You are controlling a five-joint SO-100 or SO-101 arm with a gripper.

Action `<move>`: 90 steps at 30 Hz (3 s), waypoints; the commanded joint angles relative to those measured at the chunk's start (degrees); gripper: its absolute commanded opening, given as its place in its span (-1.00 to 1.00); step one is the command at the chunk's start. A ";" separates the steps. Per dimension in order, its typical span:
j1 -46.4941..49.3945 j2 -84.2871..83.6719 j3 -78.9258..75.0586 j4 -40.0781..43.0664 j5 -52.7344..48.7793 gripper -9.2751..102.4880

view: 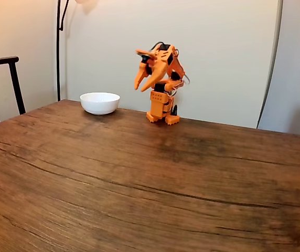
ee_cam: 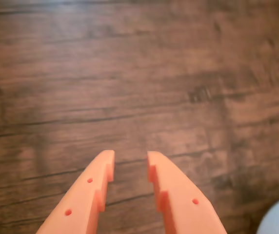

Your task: Grasp the cube and drop it in the bowl

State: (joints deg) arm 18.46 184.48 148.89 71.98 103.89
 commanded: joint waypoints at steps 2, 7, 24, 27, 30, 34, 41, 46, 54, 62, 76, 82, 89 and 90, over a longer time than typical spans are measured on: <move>-4.31 6.33 3.60 -0.70 0.70 -0.70; -9.14 5.89 4.75 -1.32 2.20 -0.70; -14.06 5.89 29.09 -29.18 2.99 -0.70; -13.89 5.80 29.44 -28.65 2.55 -0.70; -13.62 5.80 29.44 -25.93 2.29 -0.70; -13.62 5.80 29.44 -23.73 2.20 -0.70; -13.54 5.71 29.36 -14.41 -2.90 -0.70; -13.54 5.71 29.36 -4.92 -7.03 -0.70; -13.54 5.71 29.36 5.45 -11.87 -0.69; -13.62 5.71 29.36 5.54 -11.78 -0.69; -13.62 5.71 29.36 5.54 -11.69 -0.69; -13.62 5.71 29.36 5.54 -11.69 -0.69; -13.62 5.71 29.36 5.54 -11.69 -0.69; -13.62 5.71 29.36 5.54 -11.69 -0.69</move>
State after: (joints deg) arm 4.48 190.90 178.33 73.92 92.99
